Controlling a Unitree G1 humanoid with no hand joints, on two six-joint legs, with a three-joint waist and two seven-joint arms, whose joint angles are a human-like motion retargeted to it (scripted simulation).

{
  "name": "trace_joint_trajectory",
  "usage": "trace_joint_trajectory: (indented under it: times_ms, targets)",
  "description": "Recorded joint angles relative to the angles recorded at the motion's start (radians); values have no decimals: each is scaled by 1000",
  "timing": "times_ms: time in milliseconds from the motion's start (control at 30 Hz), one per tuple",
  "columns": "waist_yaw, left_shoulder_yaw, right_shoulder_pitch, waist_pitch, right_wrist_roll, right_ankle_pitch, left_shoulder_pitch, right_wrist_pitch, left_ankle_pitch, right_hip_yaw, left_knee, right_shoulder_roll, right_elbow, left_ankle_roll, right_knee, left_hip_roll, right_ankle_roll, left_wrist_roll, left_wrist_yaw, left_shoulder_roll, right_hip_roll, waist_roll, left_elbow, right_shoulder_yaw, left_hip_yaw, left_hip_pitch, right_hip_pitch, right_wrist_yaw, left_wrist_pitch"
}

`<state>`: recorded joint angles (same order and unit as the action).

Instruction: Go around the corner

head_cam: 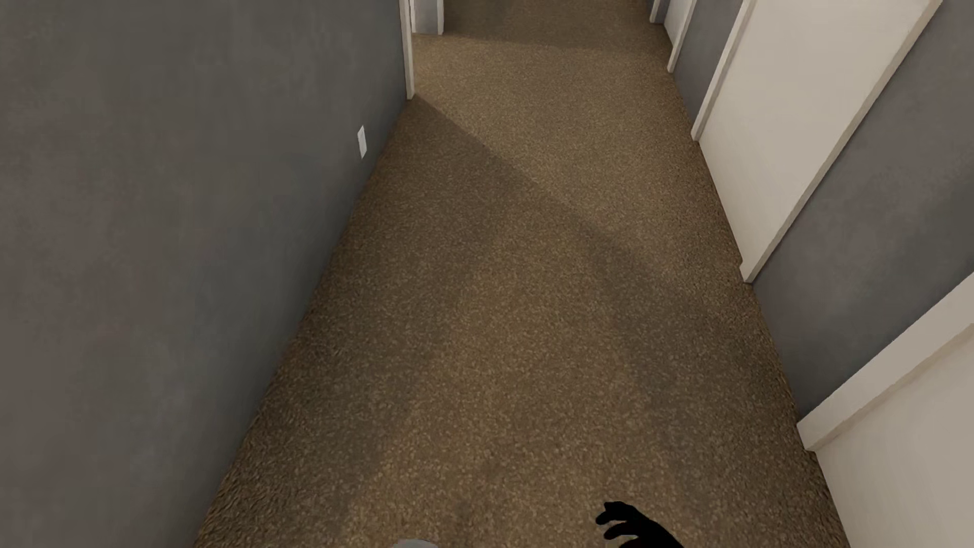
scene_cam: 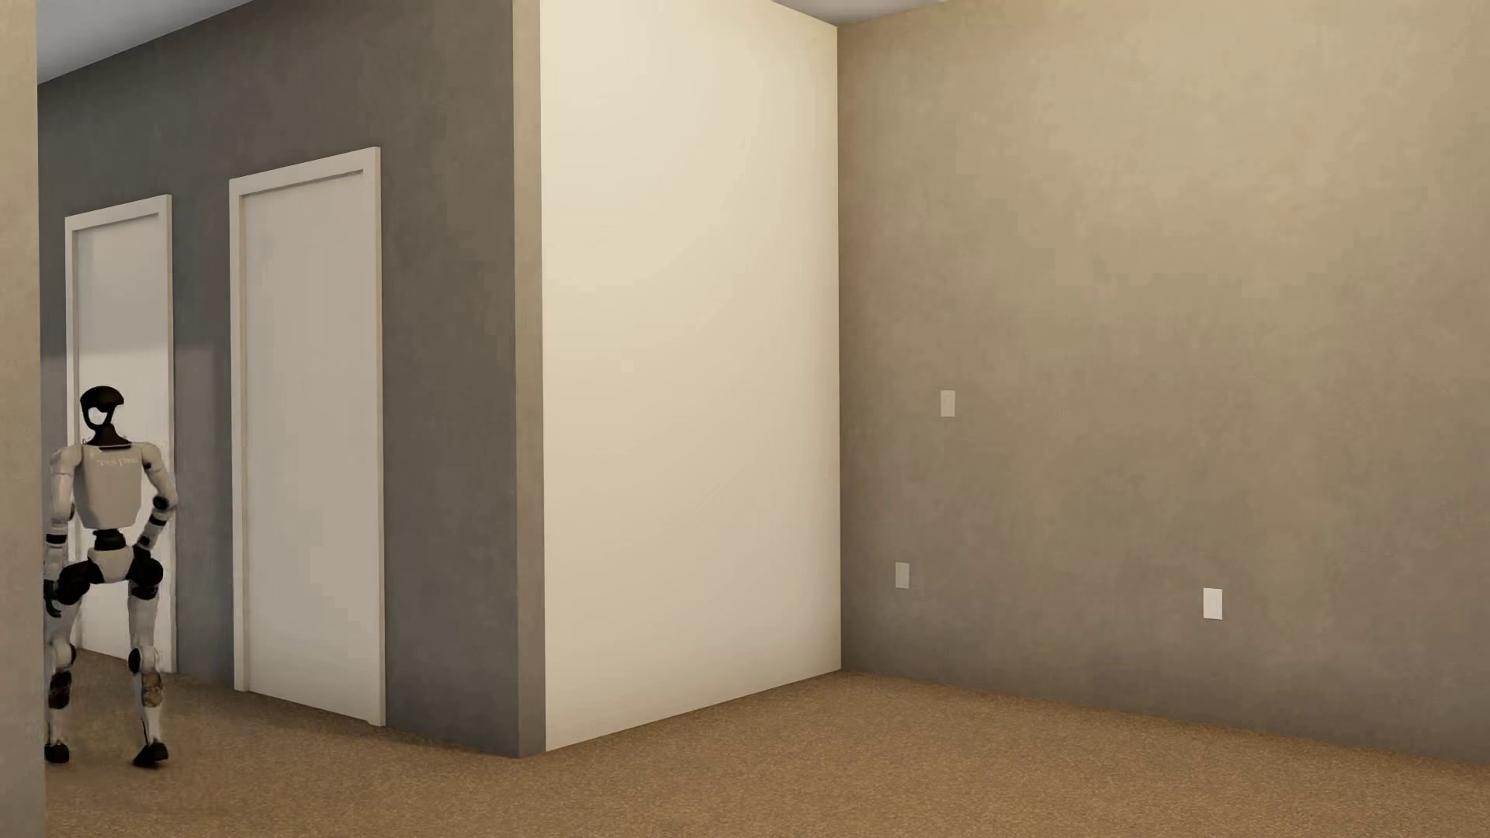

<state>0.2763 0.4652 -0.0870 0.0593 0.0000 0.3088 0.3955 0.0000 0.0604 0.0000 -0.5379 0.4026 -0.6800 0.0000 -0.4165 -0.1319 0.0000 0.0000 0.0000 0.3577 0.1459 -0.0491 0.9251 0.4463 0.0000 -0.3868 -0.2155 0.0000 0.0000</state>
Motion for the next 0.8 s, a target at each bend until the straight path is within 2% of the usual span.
trace_joint_trajectory:
  times_ms: [33,67,100,133,167,200,233,267,300,333,367,400,433,467,533,600,633,667,700,733,800]
  targets:
    - [16,2,29,-18,0,46,17,0,-234,0,379,6,28,0,-4,-32,0,0,0,0,-16,-4,0,-31,0,-32,-38,0,0]
    - [28,14,58,-9,0,58,14,0,-126,0,446,16,43,0,-15,-45,0,0,0,-9,-35,-8,37,-35,0,-58,-87,0,0]
    - [42,17,62,-1,0,34,19,0,193,0,0,18,41,0,-41,-50,0,0,0,-12,-56,-12,55,-37,0,-108,-132,0,0]
    - [62,36,33,0,0,-33,25,0,277,0,-109,20,69,0,-113,-36,0,0,0,-8,-83,-11,65,-56,0,-106,-166,0,0]
    - [54,25,19,-27,0,-161,24,0,318,0,-200,-5,27,0,-229,-7,0,0,0,-16,-95,3,108,-48,0,-151,-129,0,0]
    - [30,59,-13,-9,0,-336,13,0,361,0,-259,-32,-35,0,-414,58,0,0,0,-13,-154,47,157,-29,0,-81,-95,0,0]
    - [8,73,-21,-2,0,-466,-20,0,395,0,-262,-48,-101,0,-638,63,0,0,0,-9,-133,46,173,30,0,-18,7,0,0]
    - [-24,-17,-36,24,0,-488,-22,0,429,0,-248,-47,-132,0,-897,109,0,0,0,-11,-157,63,116,88,0,49,141,0,0]
    - [-92,1,-53,43,0,-338,-56,0,437,0,-211,-41,-122,0,-1051,119,0,0,0,-11,-131,44,73,130,0,118,238,0,0]
    - [-170,-18,-83,68,0,50,-92,0,431,0,-170,-25,-115,0,-1148,108,0,0,0,-15,-79,0,26,195,0,193,284,0,0]
    - [-224,-56,-111,71,0,-169,-103,0,439,0,-126,-70,-226,0,-1147,124,0,0,0,-11,-104,0,-46,144,0,261,464,0,0]
    - [-250,-87,-149,80,0,-339,-117,0,445,0,-88,-73,-259,0,-1063,121,0,0,0,-10,-96,-20,-125,125,0,321,578,0,0]
    - [-292,-115,-160,86,0,-453,-133,0,437,0,-55,-62,-282,0,-876,109,0,0,0,-3,-87,-30,-212,208,0,375,638,0,0]
    - [-320,-150,-173,81,0,-539,-151,0,441,0,-48,-54,-297,0,-695,93,0,0,0,-2,-81,-49,-289,244,0,387,746,0,0]
    - [-381,-202,-214,67,0,-514,-166,0,450,0,-42,-41,-299,0,-299,80,0,0,0,2,-78,-50,-410,286,0,447,786,0,0]
    - [-407,-212,-271,65,0,-387,-169,0,473,0,-45,-33,-282,0,-122,46,0,0,0,8,-78,-61,-474,317,0,545,738,0,0]
    - [-433,-213,-295,68,0,-407,-161,0,482,0,-54,-30,-275,0,-118,32,0,0,0,9,-97,-54,-476,334,0,605,687,0,0]
    - [-446,-214,-311,49,0,-380,-140,0,474,0,-64,-38,-273,0,-177,21,0,0,0,7,-108,-43,-473,330,0,641,667,0,0]
    - [-443,-173,-316,31,0,-348,-134,0,444,0,-93,-44,-268,0,-250,-1,0,0,0,1,-65,-52,-477,337,0,642,675,0,0]
    - [-448,-199,-276,31,0,-329,-134,0,380,0,-146,-45,-301,0,-306,-42,0,0,0,-22,-48,-72,-394,385,0,634,675,0,0]
    - [-440,-128,-216,23,0,-308,-155,0,213,0,-217,-36,-299,0,-269,-81,0,0,0,-64,-71,-77,-212,328,0,623,595,0,0]
